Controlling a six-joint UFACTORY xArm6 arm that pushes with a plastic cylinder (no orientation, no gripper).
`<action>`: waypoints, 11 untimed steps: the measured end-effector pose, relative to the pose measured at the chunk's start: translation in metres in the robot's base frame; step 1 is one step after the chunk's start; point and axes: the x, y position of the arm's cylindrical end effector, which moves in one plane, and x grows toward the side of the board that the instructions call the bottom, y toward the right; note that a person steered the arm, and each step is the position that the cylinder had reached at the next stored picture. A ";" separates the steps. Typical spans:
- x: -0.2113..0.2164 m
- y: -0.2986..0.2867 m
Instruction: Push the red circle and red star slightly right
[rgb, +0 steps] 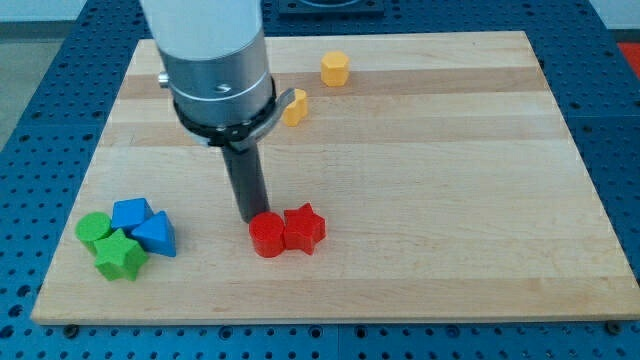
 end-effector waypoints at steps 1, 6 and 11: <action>0.007 -0.028; 0.028 0.003; 0.027 0.139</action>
